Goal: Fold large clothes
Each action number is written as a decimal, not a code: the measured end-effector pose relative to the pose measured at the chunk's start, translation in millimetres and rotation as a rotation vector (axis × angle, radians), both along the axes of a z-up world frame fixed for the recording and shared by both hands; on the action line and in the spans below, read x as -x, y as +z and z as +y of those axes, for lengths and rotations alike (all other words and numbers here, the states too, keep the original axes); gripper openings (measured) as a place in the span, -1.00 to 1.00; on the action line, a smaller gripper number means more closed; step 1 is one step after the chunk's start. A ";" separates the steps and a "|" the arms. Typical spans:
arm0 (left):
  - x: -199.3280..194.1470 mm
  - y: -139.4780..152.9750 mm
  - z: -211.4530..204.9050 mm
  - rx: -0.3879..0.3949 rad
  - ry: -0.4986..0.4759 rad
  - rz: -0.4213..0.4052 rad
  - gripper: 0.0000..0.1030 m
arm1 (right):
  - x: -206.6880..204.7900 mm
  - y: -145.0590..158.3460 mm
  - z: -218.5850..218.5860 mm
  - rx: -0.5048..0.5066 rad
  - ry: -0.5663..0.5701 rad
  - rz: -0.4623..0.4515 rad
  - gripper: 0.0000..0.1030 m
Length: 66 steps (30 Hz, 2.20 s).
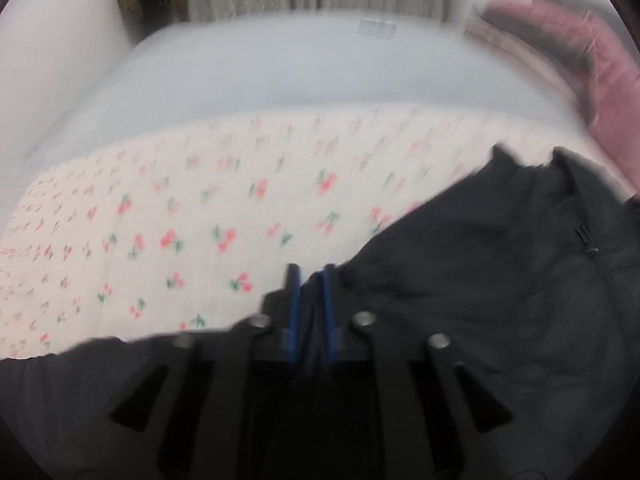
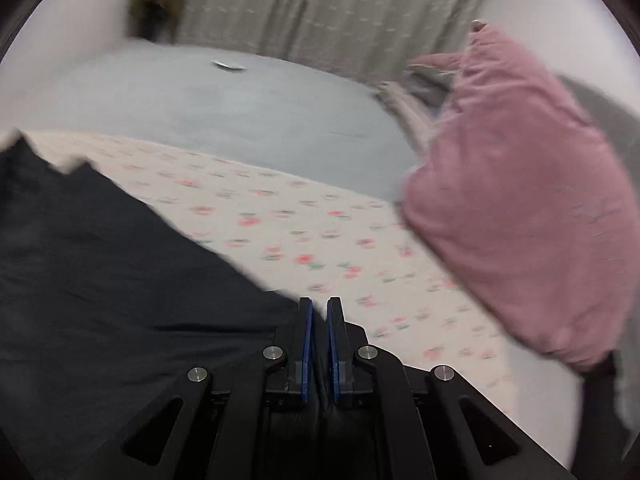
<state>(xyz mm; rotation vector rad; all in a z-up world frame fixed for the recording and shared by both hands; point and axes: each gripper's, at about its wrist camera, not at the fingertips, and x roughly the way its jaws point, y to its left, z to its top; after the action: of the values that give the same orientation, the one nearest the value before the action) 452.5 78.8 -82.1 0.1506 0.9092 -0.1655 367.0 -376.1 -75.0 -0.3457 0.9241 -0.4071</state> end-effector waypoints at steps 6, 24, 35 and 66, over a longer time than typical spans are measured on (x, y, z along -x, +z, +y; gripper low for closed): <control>52.0 51.9 -9.9 0.089 -0.038 -0.152 -0.06 | 45.5 42.6 15.4 -0.042 -0.049 -0.139 -0.32; 132.7 35.8 167.7 -0.027 0.270 -0.037 0.32 | 280.3 23.3 -202.1 -0.149 -0.605 -0.066 0.45; 238.2 60.7 71.5 0.260 0.018 0.080 0.62 | 283.8 103.8 24.2 -0.649 -0.045 -0.143 0.49; 301.9 52.1 132.5 0.689 -0.168 0.000 -0.92 | 221.2 19.5 273.4 -1.311 0.548 0.016 -0.82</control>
<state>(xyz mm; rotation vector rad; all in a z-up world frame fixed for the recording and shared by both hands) 150.5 211.2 -30.0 -0.4137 0.7946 -0.6220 145.8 -102.7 -55.6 0.6034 0.8922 0.7205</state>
